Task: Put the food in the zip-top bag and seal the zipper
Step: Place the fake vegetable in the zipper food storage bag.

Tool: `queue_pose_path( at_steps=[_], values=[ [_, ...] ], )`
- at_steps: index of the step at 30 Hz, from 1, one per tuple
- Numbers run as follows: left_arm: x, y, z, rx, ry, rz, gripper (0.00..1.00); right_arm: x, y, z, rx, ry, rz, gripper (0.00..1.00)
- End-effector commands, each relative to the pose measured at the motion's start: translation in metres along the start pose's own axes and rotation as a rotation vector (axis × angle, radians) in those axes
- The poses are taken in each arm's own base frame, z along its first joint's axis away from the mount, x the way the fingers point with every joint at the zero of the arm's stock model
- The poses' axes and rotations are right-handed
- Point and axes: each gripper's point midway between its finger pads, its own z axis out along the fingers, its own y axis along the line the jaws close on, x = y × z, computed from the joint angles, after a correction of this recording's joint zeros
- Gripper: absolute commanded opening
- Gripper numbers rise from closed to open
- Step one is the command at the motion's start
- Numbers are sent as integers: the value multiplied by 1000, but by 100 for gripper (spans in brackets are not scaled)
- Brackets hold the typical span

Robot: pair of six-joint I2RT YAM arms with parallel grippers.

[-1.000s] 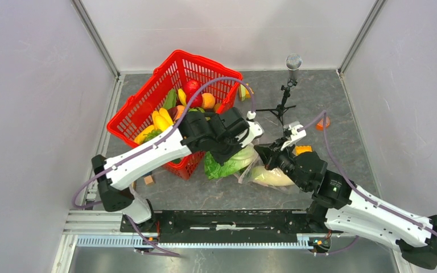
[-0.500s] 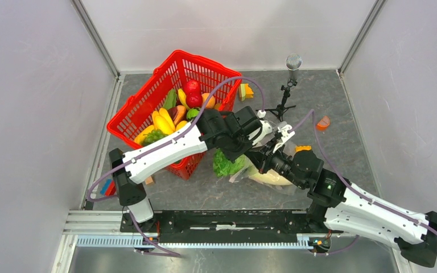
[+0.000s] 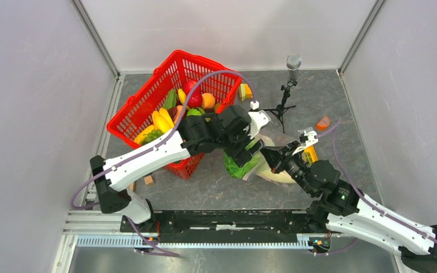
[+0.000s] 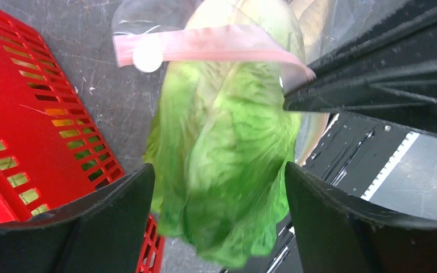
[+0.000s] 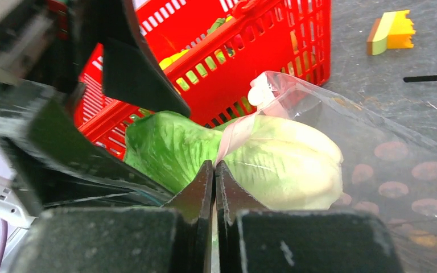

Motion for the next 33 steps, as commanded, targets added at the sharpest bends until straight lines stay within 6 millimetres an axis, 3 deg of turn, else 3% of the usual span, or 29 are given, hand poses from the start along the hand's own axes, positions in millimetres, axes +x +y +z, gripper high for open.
queue_pose_path(
  at_steps=[1, 3, 7, 12, 17, 23, 33],
  values=[
    [-30, -3, -26, 38, -173, -30, 91, -8, -13, -3, 72, -46, 39, 4],
    [-31, -2, -37, 41, -200, -38, 98, -8, -16, -3, 93, -42, 37, 4],
    [-27, -4, -45, 64, -244, -44, 100, -9, -21, -2, 120, -54, 40, 4],
    [-4, -9, -38, 86, -189, -114, 100, -24, -20, -3, 136, -84, 33, 4],
    [4, -13, -30, 98, -201, -205, 100, -33, -21, -6, 160, -92, 40, 4],
    [0, -9, -16, 82, -341, -408, 100, -44, -23, -12, 167, -131, 68, 3],
    [-11, -21, 13, 190, -519, -521, 100, -39, -17, -12, 121, -132, 92, 3]
  ],
)
